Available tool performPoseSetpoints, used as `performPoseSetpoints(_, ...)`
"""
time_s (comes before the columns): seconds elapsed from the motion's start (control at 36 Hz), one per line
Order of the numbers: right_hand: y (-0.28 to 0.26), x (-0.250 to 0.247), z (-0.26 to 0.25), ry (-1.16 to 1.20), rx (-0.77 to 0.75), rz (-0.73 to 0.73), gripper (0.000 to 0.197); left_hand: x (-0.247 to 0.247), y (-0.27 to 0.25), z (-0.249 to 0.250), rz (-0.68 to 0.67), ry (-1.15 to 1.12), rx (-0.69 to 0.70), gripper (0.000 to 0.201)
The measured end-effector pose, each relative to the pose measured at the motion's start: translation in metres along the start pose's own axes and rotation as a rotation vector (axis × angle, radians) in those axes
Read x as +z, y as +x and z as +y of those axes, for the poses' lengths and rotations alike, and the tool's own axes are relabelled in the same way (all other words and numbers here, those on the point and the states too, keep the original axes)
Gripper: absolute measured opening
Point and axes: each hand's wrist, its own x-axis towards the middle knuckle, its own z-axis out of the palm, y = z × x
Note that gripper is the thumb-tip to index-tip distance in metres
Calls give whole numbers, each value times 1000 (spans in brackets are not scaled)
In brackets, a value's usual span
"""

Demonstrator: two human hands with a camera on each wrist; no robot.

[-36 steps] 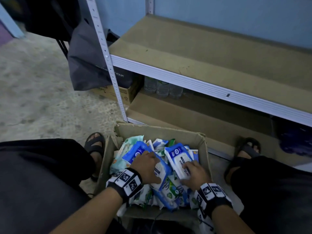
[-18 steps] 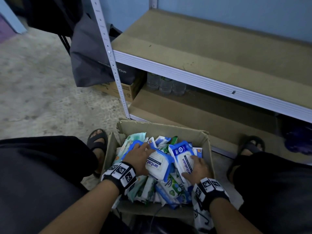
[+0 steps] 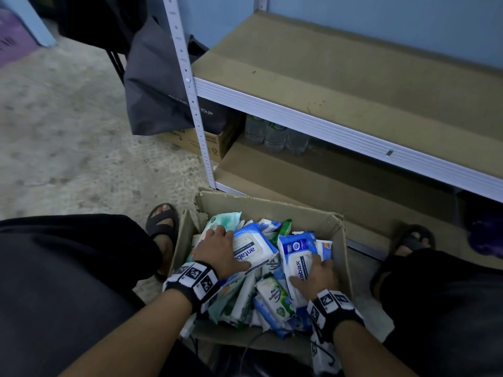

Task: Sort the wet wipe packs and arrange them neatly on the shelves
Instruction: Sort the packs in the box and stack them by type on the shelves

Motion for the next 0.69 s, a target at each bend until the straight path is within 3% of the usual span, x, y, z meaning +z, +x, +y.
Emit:
performPoseSetpoints(0.14, 0, -2, -2, -66, -1, -9, 87, -5, -1, 4, -11, 15, -48, 94)
performPoseSetpoints(0.22, 0, -3, -2, -92, -20, -20, 88, -3, -4, 11, -13, 8, -189, 106)
performPoseSetpoints(0.31, 0, -2, -2, -111, -34, -21, 89, 0, -6, 12, -25, -45, -308, 103)
performPoseSetpoints(0.42, -1, 2, -3, -110, -57, -11, 95, -7, -5, 8, -44, -18, -332, 106)
performPoseSetpoints(0.5, -1, 4, -4, -119, -74, 0, 100, -6, -1, 2, -48, -27, -225, 117)
performPoseSetpoints(0.61, -1, 4, -5, -144, -80, -2, 102, -5, 2, -1, -94, -166, 85, 100)
performPoseSetpoints(0.69, 1, 4, -6, -154, -72, -21, 100, -6, 2, 1, -217, -112, 118, 104)
